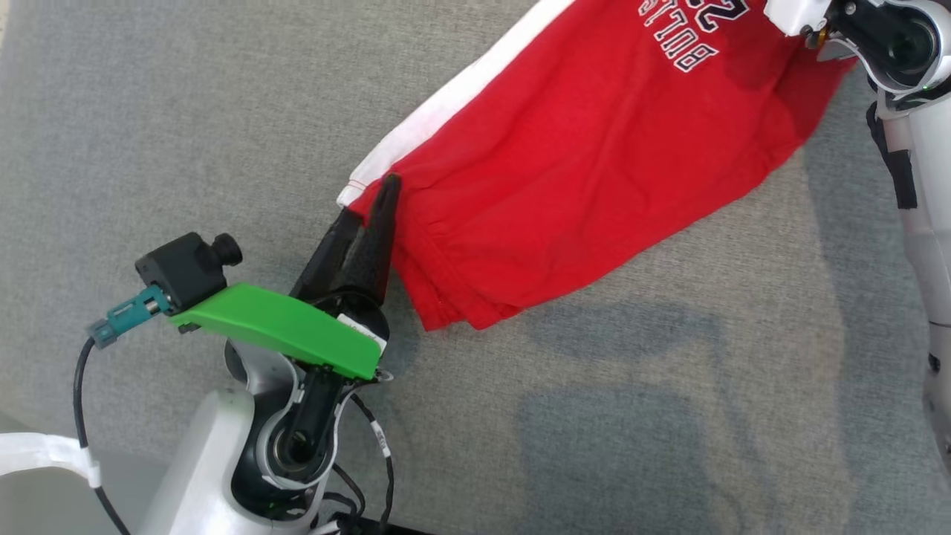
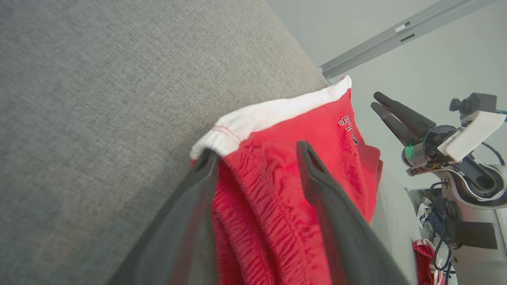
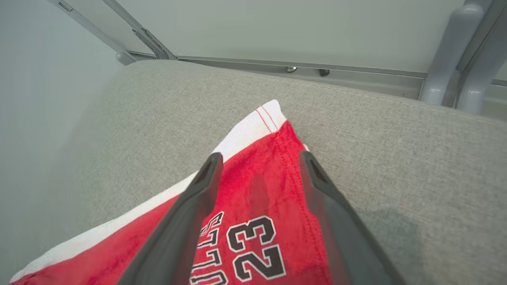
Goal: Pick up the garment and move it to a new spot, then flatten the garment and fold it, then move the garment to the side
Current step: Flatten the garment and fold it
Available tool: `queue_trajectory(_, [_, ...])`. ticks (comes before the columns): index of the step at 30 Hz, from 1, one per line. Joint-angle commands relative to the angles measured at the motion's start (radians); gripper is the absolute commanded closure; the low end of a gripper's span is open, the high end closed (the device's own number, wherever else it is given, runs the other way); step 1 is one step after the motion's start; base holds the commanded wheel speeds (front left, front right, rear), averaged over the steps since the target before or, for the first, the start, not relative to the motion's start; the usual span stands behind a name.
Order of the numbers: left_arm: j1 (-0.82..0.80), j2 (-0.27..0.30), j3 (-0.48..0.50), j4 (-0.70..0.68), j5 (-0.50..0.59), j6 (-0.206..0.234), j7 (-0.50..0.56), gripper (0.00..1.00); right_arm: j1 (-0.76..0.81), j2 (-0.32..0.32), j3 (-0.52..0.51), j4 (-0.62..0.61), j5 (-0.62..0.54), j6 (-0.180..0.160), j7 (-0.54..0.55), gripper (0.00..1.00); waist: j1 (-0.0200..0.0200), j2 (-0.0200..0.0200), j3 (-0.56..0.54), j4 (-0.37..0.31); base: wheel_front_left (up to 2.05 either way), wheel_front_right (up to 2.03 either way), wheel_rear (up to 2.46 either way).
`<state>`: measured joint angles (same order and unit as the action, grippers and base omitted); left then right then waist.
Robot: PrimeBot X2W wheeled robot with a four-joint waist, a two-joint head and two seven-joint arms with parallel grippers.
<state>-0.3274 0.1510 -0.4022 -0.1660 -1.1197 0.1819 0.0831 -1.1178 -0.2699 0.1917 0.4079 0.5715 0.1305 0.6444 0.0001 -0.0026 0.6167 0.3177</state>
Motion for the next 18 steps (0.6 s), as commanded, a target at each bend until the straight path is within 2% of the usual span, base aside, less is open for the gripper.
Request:
queue_trajectory(1, [0.018, 0.018, 0.007, -0.012, 0.013, 0.014, -0.006, 0.0, -0.007, -0.021, 0.01, -0.026, 0.023, 0.0, 0.018, 0.0, -0.0001, 0.0026, -0.015, -0.027, 0.0, 0.0, 0.0])
queue_trajectory(5, [0.046, 0.1, -0.004, -0.059, 0.126, 0.043, -0.03, 0.0, 0.025, -0.088, 0.045, -0.072, 0.017, 0.0, 0.05, 0.0, -0.0001, 0.0026, -0.024, -0.051, 0.0, 0.0, 0.0])
queue_trajectory(6, [0.046, 0.1, -0.004, -0.059, 0.126, 0.043, -0.03, 0.0, 0.025, -0.088, 0.045, -0.072, 0.017, 0.0, 0.05, 0.0, -0.0001, 0.0026, -0.024, -0.051, 0.0, 0.0, 0.0])
queue_trajectory(10, [0.086, 0.17, -0.012, -0.102, 0.258, 0.093, -0.082, 0.0, 0.068, -0.14, 0.059, -0.1, 0.029, 0.0, 0.046, 0.0, -0.0001, 0.0026, -0.027, -0.044, 0.0, 0.0, 0.0])
queue_trajectory(13, [0.105, 0.176, -0.014, -0.131, 0.301, 0.116, -0.114, 0.0, 0.086, -0.144, 0.057, -0.087, 0.03, 0.0, 0.064, 0.0, -0.0001, 0.0026, -0.013, -0.032, 0.0, 0.0, 0.0])
queue_trajectory(18, [0.101, 0.174, -0.025, -0.136, 0.358, 0.109, -0.177, 0.0, 0.098, -0.149, 0.071, -0.052, 0.031, 0.0, 0.135, 0.0, -0.0001, 0.0026, -0.002, 0.008, 0.0, 0.0, 0.0])
